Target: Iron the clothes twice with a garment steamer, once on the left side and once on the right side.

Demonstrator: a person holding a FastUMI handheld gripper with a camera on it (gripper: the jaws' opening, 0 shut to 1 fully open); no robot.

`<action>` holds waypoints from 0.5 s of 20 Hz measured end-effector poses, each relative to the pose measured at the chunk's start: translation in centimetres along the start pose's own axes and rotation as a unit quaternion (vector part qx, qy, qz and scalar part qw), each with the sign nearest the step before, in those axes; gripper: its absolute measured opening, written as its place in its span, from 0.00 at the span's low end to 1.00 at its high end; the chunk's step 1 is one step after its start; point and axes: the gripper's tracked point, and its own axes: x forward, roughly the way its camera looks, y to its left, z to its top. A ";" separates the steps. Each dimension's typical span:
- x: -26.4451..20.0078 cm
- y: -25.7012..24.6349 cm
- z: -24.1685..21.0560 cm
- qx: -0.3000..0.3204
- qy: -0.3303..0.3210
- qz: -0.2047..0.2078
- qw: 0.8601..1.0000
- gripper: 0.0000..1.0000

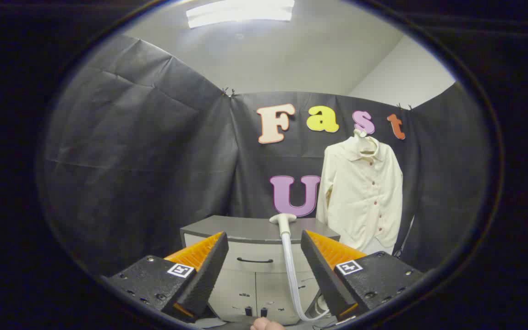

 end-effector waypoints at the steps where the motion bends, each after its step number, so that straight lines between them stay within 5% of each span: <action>1: 0.0 -0.1 -0.1 0.002 0.001 0.000 1.000 0.97; 10: -0.3 -0.5 -0.7 0.014 0.012 0.003 1.000 0.97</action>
